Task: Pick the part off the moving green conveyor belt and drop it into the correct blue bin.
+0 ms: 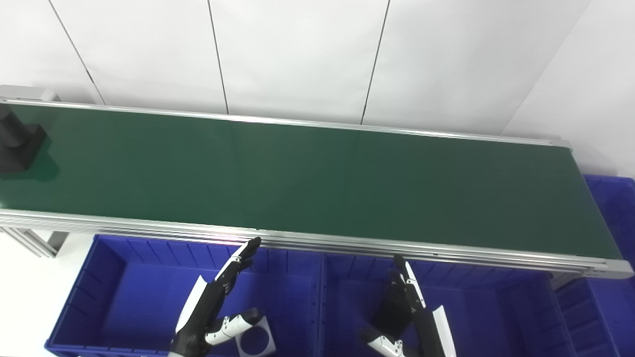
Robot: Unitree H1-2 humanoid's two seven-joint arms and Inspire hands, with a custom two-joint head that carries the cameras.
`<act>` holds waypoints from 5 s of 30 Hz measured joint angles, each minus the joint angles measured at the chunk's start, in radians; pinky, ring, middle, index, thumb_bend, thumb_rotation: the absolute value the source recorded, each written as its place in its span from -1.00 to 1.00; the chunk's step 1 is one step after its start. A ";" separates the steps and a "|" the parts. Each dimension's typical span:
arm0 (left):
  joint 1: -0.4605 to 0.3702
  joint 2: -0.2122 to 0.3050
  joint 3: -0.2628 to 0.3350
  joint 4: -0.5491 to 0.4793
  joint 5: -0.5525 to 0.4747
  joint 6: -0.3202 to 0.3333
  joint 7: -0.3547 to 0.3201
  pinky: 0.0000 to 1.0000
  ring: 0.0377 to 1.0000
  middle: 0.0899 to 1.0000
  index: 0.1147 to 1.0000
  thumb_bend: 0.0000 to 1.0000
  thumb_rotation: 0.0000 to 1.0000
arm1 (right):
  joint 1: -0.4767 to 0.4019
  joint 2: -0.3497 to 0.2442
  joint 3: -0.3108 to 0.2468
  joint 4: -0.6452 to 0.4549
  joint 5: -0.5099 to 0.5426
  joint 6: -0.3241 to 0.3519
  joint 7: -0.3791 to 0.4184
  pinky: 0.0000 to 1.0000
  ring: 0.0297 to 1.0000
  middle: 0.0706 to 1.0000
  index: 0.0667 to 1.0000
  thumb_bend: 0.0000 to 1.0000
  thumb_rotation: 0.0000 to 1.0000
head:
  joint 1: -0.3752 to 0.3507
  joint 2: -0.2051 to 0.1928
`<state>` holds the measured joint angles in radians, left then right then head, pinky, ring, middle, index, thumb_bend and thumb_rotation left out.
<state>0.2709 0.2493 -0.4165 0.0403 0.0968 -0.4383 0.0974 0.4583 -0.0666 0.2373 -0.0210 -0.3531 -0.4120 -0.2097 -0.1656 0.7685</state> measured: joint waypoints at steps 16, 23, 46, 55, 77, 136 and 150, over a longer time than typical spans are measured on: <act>0.001 0.009 -0.029 -0.002 0.019 0.000 0.010 0.76 0.85 0.88 0.82 0.50 0.34 | -0.014 0.000 -0.006 0.012 0.000 0.000 0.002 0.73 0.83 0.94 0.94 0.60 0.20 | 0.009 -0.012; 0.001 0.012 -0.052 -0.002 0.031 0.000 0.024 0.76 0.85 0.88 0.82 0.49 0.33 | -0.014 -0.001 -0.005 0.011 -0.001 0.000 0.002 0.70 0.82 0.95 0.94 0.57 0.20 | 0.008 -0.015; 0.001 0.020 -0.061 -0.002 0.031 0.000 0.044 0.76 0.86 0.89 0.84 0.52 0.31 | -0.003 0.003 -0.014 -0.017 -0.027 0.002 0.008 0.73 0.88 0.92 0.87 0.60 0.28 | 0.040 -0.041; -0.004 0.029 -0.060 -0.003 0.028 0.000 0.044 0.81 0.89 0.90 0.84 0.51 0.31 | 0.000 0.003 -0.014 -0.020 -0.056 0.003 0.010 0.74 0.86 0.88 0.83 0.58 0.31 | 0.041 -0.040; -0.002 0.015 0.010 -0.002 -0.034 0.000 -0.051 0.88 0.94 0.93 0.84 0.49 0.04 | -0.006 0.016 -0.017 -0.007 -0.015 0.001 0.010 0.73 0.82 0.89 0.91 0.61 0.19 | 0.023 -0.037; -0.011 0.008 -0.066 0.013 0.047 0.000 0.008 0.74 0.87 0.92 0.83 0.55 0.02 | -0.025 -0.066 0.064 0.013 0.062 -0.004 -0.110 0.70 0.71 0.75 0.93 0.55 0.01 | 0.156 -0.097; -0.020 0.009 -0.087 0.015 0.064 0.000 0.044 0.75 0.89 0.93 0.83 0.56 0.00 | -0.030 -0.087 0.091 0.011 0.076 -0.005 -0.129 0.71 0.71 0.75 0.90 0.53 -0.02 | 0.181 -0.091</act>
<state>0.2512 0.2581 -0.5037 0.0554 0.1611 -0.4383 0.1413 0.4282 -0.1538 0.3287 -0.0096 -0.2771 -0.4168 -0.3392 0.0153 0.6780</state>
